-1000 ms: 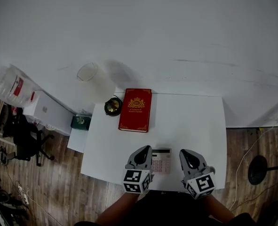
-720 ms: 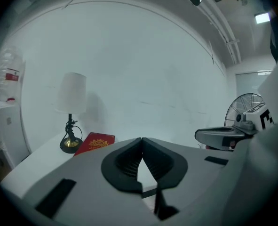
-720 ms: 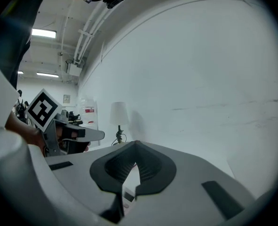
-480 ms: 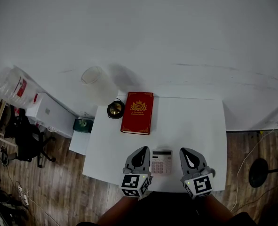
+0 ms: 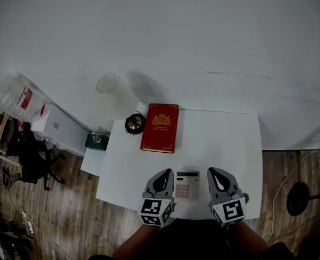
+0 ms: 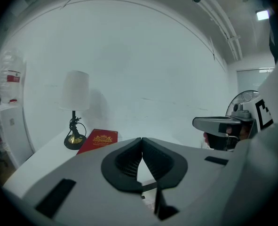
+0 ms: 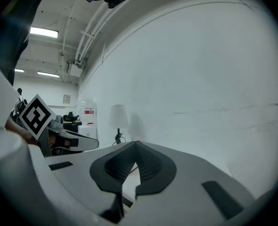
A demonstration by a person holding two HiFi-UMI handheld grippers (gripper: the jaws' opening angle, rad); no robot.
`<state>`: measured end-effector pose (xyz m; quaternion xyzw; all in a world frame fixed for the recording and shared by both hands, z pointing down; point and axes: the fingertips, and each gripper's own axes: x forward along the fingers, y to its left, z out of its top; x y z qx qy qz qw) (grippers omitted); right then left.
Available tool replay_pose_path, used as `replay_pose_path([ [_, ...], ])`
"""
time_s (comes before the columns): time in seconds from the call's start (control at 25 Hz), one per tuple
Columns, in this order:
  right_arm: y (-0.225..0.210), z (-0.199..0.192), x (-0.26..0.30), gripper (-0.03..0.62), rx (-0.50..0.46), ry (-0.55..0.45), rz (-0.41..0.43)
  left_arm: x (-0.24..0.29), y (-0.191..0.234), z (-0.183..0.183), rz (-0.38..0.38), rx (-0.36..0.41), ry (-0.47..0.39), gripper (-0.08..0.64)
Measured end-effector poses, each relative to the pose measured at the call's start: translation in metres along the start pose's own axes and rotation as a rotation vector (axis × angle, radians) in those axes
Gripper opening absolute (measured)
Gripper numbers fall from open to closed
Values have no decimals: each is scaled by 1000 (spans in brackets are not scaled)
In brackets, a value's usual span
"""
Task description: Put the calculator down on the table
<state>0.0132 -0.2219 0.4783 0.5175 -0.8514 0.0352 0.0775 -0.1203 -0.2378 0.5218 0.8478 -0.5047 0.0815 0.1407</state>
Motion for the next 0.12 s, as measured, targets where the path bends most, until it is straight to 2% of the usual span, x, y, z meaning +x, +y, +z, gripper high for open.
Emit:
replay_pose_path([
  [0.12,-1,-2,2,18,-2,-1,1,3,1,-5,0,2,9,20],
])
